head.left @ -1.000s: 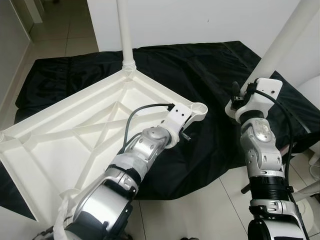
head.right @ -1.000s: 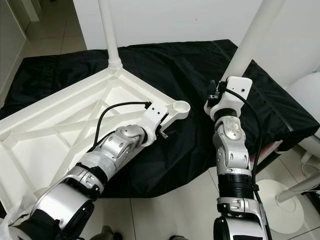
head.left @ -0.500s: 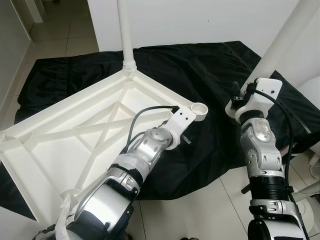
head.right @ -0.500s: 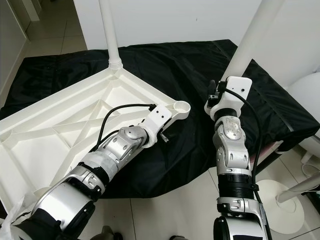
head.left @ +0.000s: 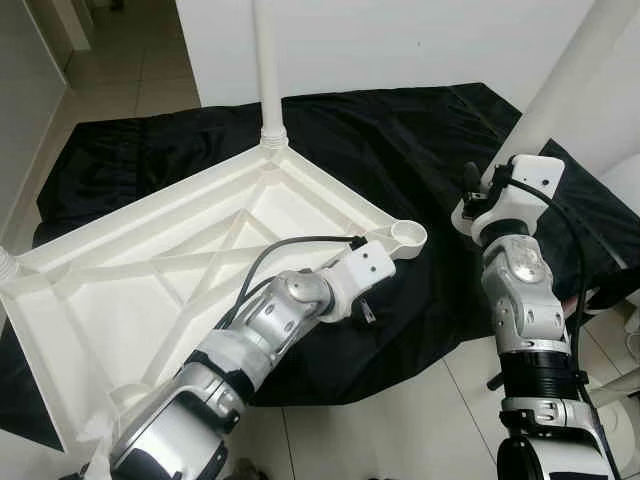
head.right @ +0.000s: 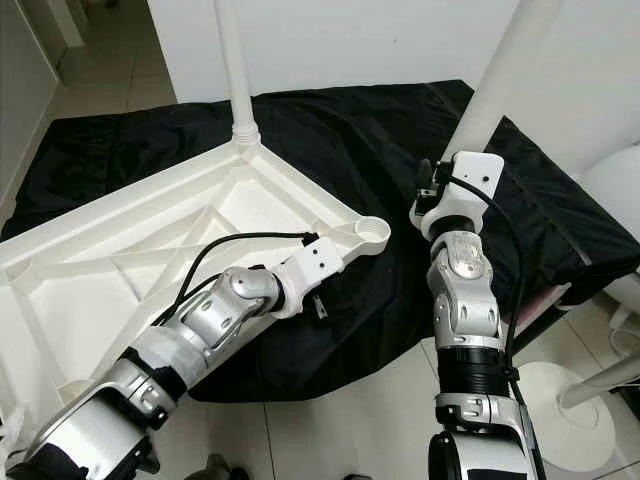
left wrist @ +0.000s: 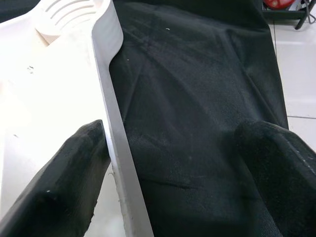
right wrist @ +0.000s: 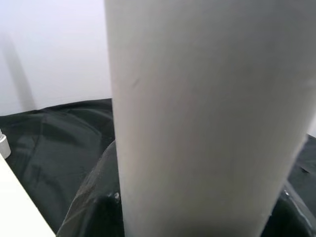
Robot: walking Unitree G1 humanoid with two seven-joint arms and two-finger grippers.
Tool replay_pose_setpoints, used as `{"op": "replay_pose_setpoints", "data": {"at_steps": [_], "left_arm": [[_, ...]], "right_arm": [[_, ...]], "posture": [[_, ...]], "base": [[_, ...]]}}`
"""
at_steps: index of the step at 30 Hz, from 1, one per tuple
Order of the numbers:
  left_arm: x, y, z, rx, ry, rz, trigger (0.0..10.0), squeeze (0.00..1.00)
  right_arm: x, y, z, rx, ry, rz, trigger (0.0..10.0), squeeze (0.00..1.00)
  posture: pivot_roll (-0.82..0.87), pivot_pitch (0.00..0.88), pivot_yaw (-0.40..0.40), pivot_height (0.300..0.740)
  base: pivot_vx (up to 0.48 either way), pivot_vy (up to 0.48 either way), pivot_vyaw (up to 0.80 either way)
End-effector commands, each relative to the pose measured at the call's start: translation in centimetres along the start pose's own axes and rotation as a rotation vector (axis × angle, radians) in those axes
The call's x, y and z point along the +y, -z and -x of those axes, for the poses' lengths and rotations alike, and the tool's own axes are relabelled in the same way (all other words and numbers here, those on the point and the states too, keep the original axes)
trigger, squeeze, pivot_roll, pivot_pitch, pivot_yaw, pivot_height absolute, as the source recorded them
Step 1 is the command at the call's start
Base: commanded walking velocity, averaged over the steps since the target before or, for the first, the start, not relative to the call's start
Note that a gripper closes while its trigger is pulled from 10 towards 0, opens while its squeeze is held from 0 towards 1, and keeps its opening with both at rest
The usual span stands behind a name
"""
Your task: Building children table
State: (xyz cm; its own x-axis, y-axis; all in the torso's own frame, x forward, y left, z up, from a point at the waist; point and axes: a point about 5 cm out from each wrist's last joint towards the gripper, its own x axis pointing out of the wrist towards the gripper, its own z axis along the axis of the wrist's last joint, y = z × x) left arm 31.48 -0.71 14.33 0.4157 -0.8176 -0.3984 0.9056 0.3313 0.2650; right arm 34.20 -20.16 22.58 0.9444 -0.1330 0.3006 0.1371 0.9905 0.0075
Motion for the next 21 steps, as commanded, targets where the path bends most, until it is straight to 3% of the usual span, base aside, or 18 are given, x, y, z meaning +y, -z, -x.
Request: {"op": "replay_pose_setpoints", "data": {"at_steps": [1, 2, 7, 8, 9, 12, 13, 14, 16, 17, 18, 19, 20, 21], "left_arm": [[-1.6, 1.6, -0.1, 0.056, 0.171, 0.038, 9.3, 0.0], [-1.6, 1.8, 0.1, 0.067, 0.179, 0.044, 8.7, 0.0], [-1.8, 2.8, 1.2, 0.093, 0.205, 0.046, 8.7, 0.0], [-1.9, 3.2, 1.5, 0.103, 0.213, 0.043, 8.0, 0.0], [-2.0, 3.4, 2.0, 0.114, 0.225, 0.041, 4.5, 0.0], [-2.1, 3.6, 2.5, 0.121, 0.239, 0.038, 4.3, 0.0], [-2.1, 3.6, 2.7, 0.122, 0.242, 0.036, 4.3, 0.0], [-2.0, 3.6, 2.9, 0.125, 0.24, 0.034, 8.2, 0.0], [-2.0, 3.6, 3.1, 0.127, 0.239, 0.033, 8.2, 0.0], [-2.0, 3.8, 3.3, 0.134, 0.243, 0.029, 5.3, 0.0], [-2.0, 3.8, 3.5, 0.139, 0.246, 0.026, 5.3, 0.0], [-2.0, 3.9, 3.6, 0.146, 0.246, 0.025, 10.0, 0.0], [-2.0, 3.9, 3.8, 0.154, 0.247, 0.014, 9.3, 0.0], [-2.0, 3.9, 3.8, 0.154, 0.247, 0.014, 9.3, 0.0]], "right_arm": [[0.0, -0.4, -0.2, -0.021, 0.001, 0.007, 10.0, 0.0], [0.0, -0.4, -0.2, -0.021, 0.001, 0.009, 10.0, 0.0], [-0.1, -0.5, -0.3, -0.023, 0.002, 0.016, 10.0, 0.0], [-0.2, -0.5, -0.3, -0.023, 0.003, 0.017, 10.0, 0.0], [-0.2, -0.5, -0.2, -0.022, 0.002, 0.018, 10.0, 0.0], [-0.2, -0.4, -0.2, -0.018, -0.001, 0.018, 10.0, 0.0], [-0.2, -0.4, -0.2, -0.016, -0.004, 0.018, 10.0, 0.0], [-0.1, -0.3, -0.2, -0.011, -0.015, 0.018, 10.0, 0.0], [0.0, -0.2, -0.3, -0.007, -0.023, 0.019, 10.0, 0.0], [0.2, -0.1, -0.3, -0.002, -0.032, 0.024, 10.0, 0.0], [0.3, 0.0, -0.3, 0.001, -0.038, 0.028, 10.0, 0.0], [0.3, 0.1, -0.3, 0.004, -0.045, 0.031, 10.0, 0.0], [0.4, 0.2, -0.3, 0.007, -0.051, 0.037, 10.0, 0.0], [0.4, 0.2, -0.3, 0.007, -0.051, 0.037, 10.0, 0.0]], "posture": [[-0.03, 0.056, 0.039, 0.74], [-0.03, 0.056, 0.039, 0.74], [-0.03, 0.058, 0.037, 0.74], [-0.03, 0.058, 0.037, 0.74], [-0.03, 0.058, 0.037, 0.74], [-0.02, 0.059, 0.034, 0.74], [-0.02, 0.059, 0.032, 0.74], [-0.02, 0.059, 0.032, 0.74], [-0.02, 0.059, 0.032, 0.74], [-0.02, 0.058, 0.028, 0.74], [-0.02, 0.058, 0.028, 0.74], [-0.01, 0.058, 0.024, 0.74], [-0.01, 0.058, 0.024, 0.74], [-0.01, 0.058, 0.024, 0.74]], "base": [[0.0, 0.0, 0.0], [0.0, 0.0, 0.0], [0.0, 0.0, 0.0], [0.0, 0.0, 0.0], [0.0, 0.0, 0.0], [0.0, 0.0, 0.0], [0.0, 0.0, 0.0], [0.0, 0.0, 0.0], [0.0, 0.0, 0.0], [0.0, 0.0, 0.0], [0.0, 0.0, 0.0], [0.0, 0.0, 0.0], [0.0, 0.0, 0.0], [0.0, 0.0, 0.0]]}}
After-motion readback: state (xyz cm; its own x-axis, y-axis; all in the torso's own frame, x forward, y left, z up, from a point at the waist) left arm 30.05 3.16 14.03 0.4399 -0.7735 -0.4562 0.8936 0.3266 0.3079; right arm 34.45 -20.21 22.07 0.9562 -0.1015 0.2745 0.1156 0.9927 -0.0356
